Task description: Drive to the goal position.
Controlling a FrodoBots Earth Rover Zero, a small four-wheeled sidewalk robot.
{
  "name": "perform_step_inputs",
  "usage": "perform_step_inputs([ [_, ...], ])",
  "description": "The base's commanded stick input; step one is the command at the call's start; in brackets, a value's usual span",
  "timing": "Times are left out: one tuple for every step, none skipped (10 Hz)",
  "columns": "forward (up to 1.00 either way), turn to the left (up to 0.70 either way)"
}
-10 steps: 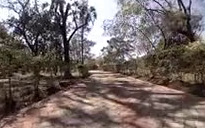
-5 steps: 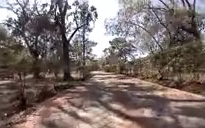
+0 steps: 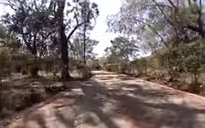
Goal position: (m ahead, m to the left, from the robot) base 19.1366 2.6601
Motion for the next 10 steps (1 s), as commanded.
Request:
perform_step_inputs([
  [1.0, 0.0],
  [1.0, 0.0],
  [1.0, 0.0],
  [1.0, 0.0],
  [1.0, 0.0],
  [1.0, 0.0],
  [1.0, 0.0],
  [1.0, 0.0],
  [1.0, 0.0],
  [1.0, 0.0],
])
